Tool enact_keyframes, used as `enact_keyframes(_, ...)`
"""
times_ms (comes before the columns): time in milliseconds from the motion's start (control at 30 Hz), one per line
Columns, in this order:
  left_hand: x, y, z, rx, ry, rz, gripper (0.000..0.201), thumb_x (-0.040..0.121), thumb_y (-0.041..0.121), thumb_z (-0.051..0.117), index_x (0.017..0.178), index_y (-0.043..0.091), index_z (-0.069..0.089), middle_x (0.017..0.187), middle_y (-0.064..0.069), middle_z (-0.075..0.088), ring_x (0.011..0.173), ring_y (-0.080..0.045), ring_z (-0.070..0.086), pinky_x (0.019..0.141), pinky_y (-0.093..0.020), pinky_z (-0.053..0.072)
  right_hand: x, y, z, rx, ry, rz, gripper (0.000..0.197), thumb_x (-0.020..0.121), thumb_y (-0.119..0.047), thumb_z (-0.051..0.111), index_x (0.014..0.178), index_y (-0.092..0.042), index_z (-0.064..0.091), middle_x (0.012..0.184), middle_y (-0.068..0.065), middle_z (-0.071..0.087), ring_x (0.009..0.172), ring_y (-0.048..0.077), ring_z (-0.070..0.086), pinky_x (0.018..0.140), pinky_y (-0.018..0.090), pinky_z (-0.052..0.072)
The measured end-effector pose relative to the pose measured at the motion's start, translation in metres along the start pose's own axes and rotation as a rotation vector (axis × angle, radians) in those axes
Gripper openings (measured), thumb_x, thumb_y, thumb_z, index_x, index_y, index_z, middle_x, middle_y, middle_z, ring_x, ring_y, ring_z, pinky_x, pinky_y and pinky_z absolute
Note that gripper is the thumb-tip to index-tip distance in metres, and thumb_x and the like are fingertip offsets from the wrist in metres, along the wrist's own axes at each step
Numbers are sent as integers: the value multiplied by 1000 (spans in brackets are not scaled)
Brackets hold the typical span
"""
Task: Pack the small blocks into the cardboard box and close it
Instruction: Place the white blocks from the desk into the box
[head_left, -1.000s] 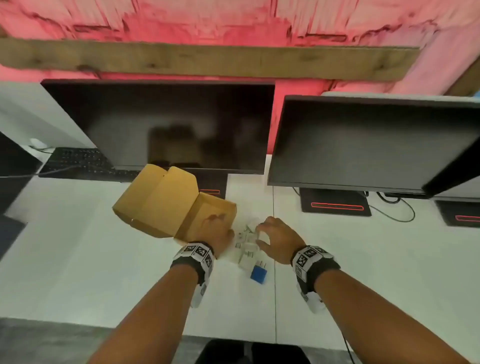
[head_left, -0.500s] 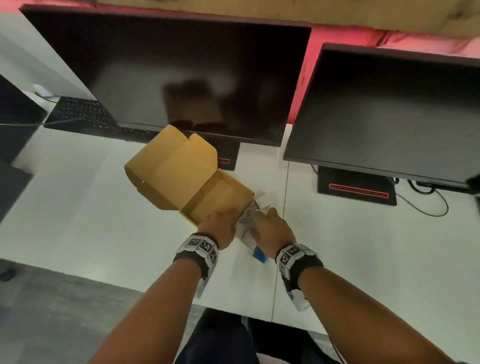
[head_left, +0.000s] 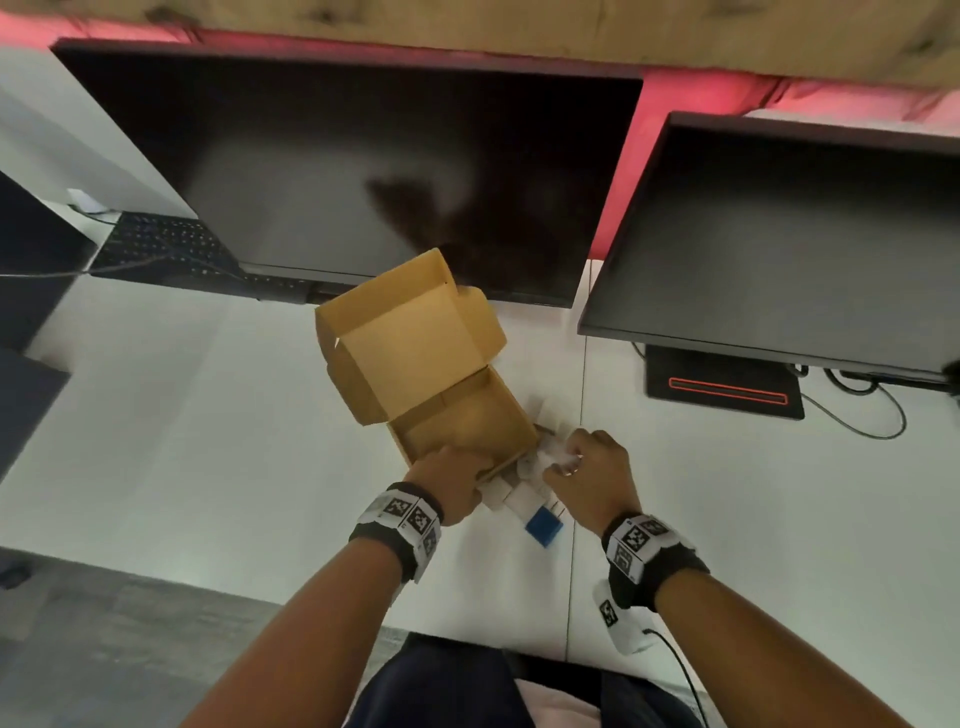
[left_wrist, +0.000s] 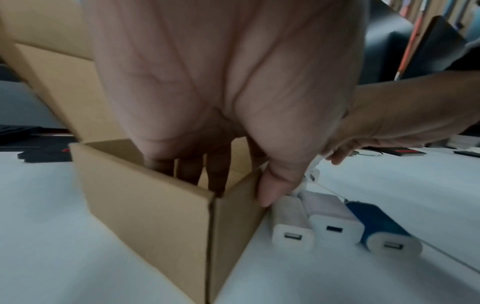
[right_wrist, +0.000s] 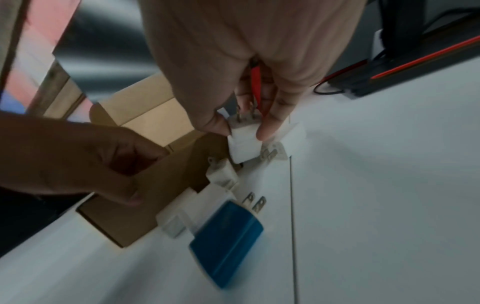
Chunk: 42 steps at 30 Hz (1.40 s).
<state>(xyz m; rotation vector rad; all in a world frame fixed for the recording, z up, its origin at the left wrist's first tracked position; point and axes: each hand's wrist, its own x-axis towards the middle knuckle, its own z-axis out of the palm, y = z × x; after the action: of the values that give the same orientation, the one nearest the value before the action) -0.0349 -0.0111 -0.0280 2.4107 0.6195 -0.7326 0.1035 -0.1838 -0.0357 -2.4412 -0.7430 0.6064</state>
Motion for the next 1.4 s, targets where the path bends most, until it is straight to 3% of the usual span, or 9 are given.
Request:
enact_keyframes(133,1,-7,-5,62,11,74,16,94,13,56,100,25,65,104,-7,72,102,-35,70,82,-35,52,-15,0,-17,45,203,-3,20,71,-18,74,71,-16,54,71,-3,53,58,1,46,52,7,31)
enact_keyframes(300,3,-22,-14,234,171,200,37,97,26,58,131,29,72,138,2,66,135,-30,50,111,-43,37,-18,-15,-20,168,301,-155,24,74,-16,79,75,-16,55,78,0,56,63,14,56,58,20,47)
enact_keyframes(400,0,-32,-19,54,408,140,29,88,49,64,103,27,77,116,6,67,113,-22,50,97,-41,38,-7,-28,-10,126,217,-218,25,77,-20,77,76,-15,53,80,0,55,68,16,57,57,21,49)
enact_keyframes(500,1,-45,-24,-402,673,-92,25,94,33,66,86,10,66,88,-4,68,86,-24,57,81,-42,51,5,-45,4,126,118,-247,25,81,-20,75,75,-15,51,77,0,52,66,13,52,58,15,40)
enact_keyframes(600,9,-50,-32,-647,552,-302,33,98,31,65,122,10,58,104,-9,68,95,-29,61,83,-37,49,18,-60,18,81,-14,-234,33,83,-19,72,71,-22,42,76,-2,48,66,14,48,59,23,42)
enact_keyframes(733,14,-46,-35,-708,323,-285,66,102,18,54,161,31,28,111,-7,62,104,-31,61,98,-45,56,27,-77,35,-107,-121,-227,29,88,-18,66,75,-22,40,85,1,53,76,19,51,65,33,47)
enact_keyframes(933,18,-41,-36,-753,175,-234,66,94,16,54,153,39,33,96,-7,68,101,-38,72,93,-57,62,36,-81,60,-122,-218,-169,8,86,-11,67,88,-18,65,104,4,65,91,22,64,85,35,56)
enact_keyframes(1100,23,-29,-35,-760,206,-235,57,96,33,60,149,36,37,95,-5,71,92,-30,71,89,-53,64,40,-84,74,-14,-265,-227,33,83,-5,68,113,-16,71,121,8,65,113,24,58,102,37,49)
enact_keyframes(1400,31,-30,-35,-768,193,-340,57,84,25,71,136,26,47,118,-14,69,105,-40,71,83,-56,66,35,-70,51,125,-348,-259,27,88,-8,63,111,-19,72,110,1,69,100,17,62,93,34,54)
